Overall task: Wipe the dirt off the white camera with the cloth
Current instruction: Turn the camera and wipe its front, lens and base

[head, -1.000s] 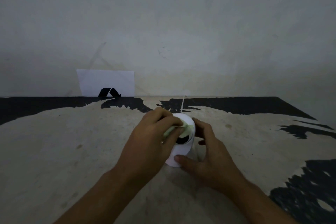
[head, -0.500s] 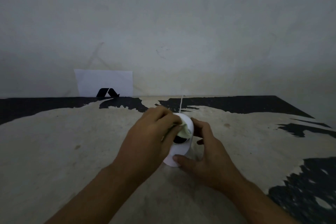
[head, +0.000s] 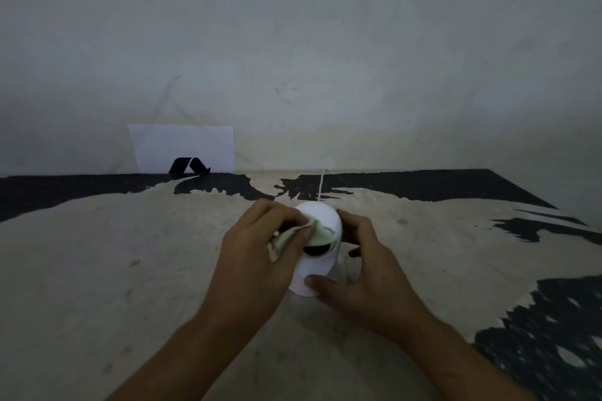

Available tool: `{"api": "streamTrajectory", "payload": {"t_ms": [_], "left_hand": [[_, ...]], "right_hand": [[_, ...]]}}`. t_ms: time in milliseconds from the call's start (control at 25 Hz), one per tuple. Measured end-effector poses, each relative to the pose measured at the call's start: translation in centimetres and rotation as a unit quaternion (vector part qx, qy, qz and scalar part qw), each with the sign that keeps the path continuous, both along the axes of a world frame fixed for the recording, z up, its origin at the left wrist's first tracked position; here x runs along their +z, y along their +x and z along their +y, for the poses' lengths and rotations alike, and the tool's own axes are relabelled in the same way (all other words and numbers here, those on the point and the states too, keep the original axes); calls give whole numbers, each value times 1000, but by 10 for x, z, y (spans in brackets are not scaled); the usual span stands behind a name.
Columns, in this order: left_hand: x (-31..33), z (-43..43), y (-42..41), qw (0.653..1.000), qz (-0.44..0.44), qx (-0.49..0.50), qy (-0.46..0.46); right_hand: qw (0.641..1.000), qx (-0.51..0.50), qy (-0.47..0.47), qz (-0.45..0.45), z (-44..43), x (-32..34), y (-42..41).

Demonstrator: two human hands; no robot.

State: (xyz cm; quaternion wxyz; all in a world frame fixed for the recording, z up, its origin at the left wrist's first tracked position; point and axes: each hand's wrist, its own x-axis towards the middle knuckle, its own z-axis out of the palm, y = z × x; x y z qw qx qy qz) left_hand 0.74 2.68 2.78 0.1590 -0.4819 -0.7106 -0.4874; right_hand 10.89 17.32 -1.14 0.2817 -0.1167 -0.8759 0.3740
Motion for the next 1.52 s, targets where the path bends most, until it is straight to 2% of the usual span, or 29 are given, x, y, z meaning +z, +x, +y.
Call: {"api": "streamTrajectory", "payload": {"t_ms": [120, 280, 520, 640, 760, 880, 1040, 1160, 1280, 1520], "left_hand": [[-15, -7, -3, 996, -86, -10, 18], [-27, -16, -10, 987, -147, -40, -45], [-27, -11, -8, 988, -152, -15, -13], [-32, -8, -5, 984, -176, -6, -33], [-36, -11, -4, 981, -183, -34, -54], [-37, -21, -6, 985, -144, -73, -66], [-36, -19, -9, 991, -127, -36, -2], [-38, -9, -13, 986, -165, -32, 1], [-41, -5, -14, 974, -210, -77, -31], [-38, -4, -16, 971, -216, -94, -52]], "right_hand": [[1000, 1, -2, 5, -3, 2, 1], [1000, 8, 0, 12, -7, 6, 3], [1000, 11, 9, -9, -4, 7, 4], [1000, 22, 15, -10, -2, 9, 7], [1000, 11, 7, 0, -4, 9, 5], [1000, 2, 10, 9, -4, 8, 2], [1000, 17, 24, 2, 5, 6, 6], [999, 33, 28, -2, 9, 6, 8], [999, 44, 30, 2, 9, 7, 9], [999, 8, 19, 42, 2, 11, 8]]}}
